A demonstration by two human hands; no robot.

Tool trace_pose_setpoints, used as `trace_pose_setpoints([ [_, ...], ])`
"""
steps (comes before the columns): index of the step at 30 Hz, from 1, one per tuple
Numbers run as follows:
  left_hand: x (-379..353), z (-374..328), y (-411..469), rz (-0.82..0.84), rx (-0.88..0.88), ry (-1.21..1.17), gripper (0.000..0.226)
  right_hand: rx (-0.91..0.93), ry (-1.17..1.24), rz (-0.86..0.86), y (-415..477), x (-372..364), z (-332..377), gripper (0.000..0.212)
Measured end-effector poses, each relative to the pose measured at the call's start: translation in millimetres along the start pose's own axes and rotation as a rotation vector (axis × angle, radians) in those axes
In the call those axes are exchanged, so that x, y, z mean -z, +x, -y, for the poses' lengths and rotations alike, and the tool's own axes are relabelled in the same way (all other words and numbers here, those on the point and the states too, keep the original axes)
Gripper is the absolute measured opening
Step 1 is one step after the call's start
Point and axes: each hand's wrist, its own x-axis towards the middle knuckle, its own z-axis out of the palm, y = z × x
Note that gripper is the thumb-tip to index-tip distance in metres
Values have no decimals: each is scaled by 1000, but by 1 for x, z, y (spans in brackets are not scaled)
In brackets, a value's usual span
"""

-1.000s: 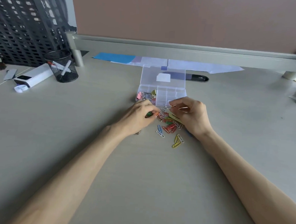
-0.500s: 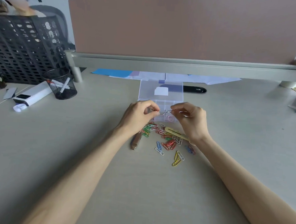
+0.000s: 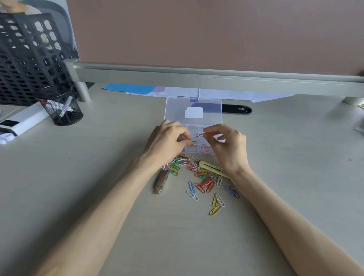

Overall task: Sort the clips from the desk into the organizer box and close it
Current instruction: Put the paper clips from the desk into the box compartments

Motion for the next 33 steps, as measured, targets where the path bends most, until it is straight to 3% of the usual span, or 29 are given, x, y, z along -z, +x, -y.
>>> trace_pose_setpoints([
  [12, 13, 2, 2, 142, -9, -12, 8, 88, -58, 3, -2, -1, -1, 11],
  [20, 16, 1, 3, 196, -40, 39, 15, 126, -28, 93, -3, -3, 0, 10],
  [27, 19, 2, 2, 119, 18, 26, 32, 151, -27, 138, -3, -4, 1, 9],
  [33, 15, 8, 0, 96, 52, -8, 27, 195, -77, 214, 2, -7, 5, 9],
])
